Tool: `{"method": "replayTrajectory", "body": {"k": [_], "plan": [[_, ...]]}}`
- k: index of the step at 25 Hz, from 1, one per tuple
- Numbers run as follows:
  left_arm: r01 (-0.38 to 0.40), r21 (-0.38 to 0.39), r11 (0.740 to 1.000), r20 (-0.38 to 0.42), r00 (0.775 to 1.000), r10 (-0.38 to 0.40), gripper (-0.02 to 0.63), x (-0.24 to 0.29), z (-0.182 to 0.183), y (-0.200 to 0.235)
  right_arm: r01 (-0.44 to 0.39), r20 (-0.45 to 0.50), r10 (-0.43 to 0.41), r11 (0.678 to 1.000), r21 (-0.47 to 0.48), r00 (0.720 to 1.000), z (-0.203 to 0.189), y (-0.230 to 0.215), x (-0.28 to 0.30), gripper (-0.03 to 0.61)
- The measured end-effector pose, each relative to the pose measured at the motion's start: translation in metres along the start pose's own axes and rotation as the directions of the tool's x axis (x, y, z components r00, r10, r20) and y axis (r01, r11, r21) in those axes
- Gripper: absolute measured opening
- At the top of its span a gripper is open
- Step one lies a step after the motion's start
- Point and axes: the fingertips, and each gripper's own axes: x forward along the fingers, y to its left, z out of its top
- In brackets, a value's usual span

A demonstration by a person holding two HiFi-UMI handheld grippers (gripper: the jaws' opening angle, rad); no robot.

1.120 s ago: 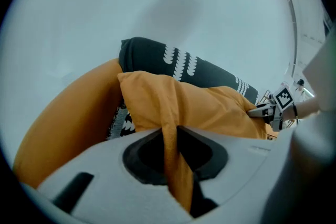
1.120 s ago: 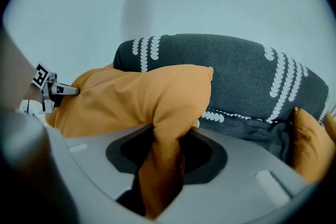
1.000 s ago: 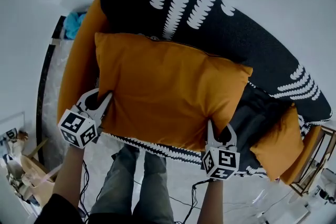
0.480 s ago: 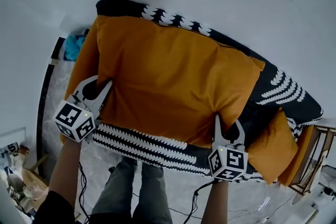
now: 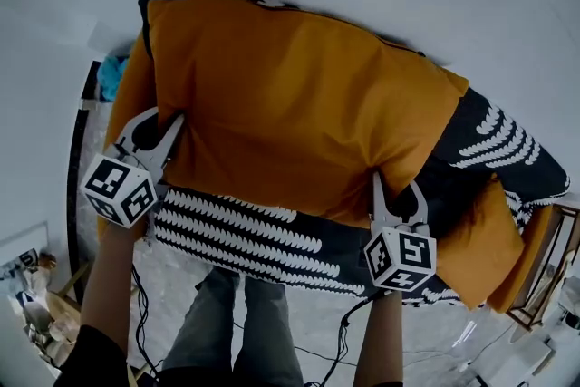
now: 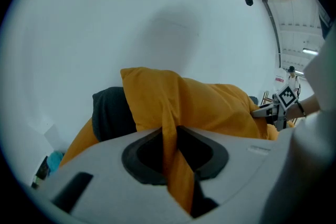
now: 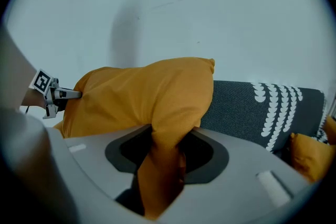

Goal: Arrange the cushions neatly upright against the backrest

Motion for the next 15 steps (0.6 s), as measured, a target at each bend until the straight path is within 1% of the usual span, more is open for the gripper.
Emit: {"method": "replayTrajectory", "body": {"k": [8,12,15], "plan": [[-0.020,-0.053,0.998,-0.058,0.998,0.017,0.072,0.017,-0.029,0.005,-0.011,-0.057,0.012,1.000,0.018,0.998,-0.025,-0.011,0.019,0.205],[-0.032,-0.057,0.998,-0.101,0.995,0.026,0.074,0.028,-0.052,0.007,-0.014,-0.093,0.016,1.000,0.023,0.996,-0.047,-0.020,0.033,0.217],[-0.043,-0.070,0.997,-0.116,0.993,0.035,0.074,0.034,-0.062,0.004,-0.009,-0.107,0.013,0.999,0.034,0.994,-0.059,-0.026,0.036,0.219]]}}
